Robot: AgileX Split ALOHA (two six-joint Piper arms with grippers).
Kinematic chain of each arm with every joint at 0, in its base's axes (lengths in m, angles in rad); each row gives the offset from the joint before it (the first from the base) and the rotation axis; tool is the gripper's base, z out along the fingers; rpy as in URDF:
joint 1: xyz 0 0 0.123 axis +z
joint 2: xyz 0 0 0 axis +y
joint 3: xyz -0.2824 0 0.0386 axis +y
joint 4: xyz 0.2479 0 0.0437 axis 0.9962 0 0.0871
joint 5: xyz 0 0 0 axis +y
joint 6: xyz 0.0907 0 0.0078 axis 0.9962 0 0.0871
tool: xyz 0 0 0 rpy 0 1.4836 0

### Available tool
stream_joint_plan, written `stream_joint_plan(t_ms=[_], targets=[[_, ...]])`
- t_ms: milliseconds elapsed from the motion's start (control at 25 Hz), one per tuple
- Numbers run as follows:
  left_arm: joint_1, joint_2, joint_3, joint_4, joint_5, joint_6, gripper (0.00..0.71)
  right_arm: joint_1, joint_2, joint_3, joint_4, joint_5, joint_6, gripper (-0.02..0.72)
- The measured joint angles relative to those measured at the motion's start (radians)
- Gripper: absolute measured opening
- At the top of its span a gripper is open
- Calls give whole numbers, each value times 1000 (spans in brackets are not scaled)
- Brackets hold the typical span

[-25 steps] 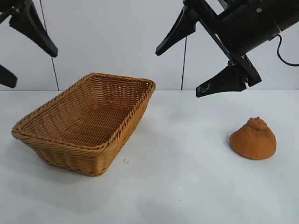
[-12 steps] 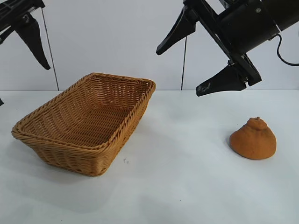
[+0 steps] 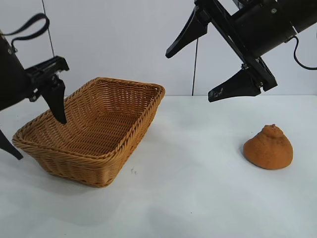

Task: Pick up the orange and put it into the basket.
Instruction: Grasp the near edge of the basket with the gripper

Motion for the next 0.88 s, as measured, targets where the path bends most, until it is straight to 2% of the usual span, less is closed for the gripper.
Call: stream_joint_plan(t_ms=[280,640,720,880], targets=[[0,143,0,-75,-123,-2,549,0,0,0,1,0,0,694],[0,175,9,-80,-189,1,543,0,0,0,1,-1,0,694],[0,175,9,-79,-193,0,493,0,0,0,1,-1,0,694],[0,175,9,-79,-170,-15,272,0,0,-1,1,-1,0,694]])
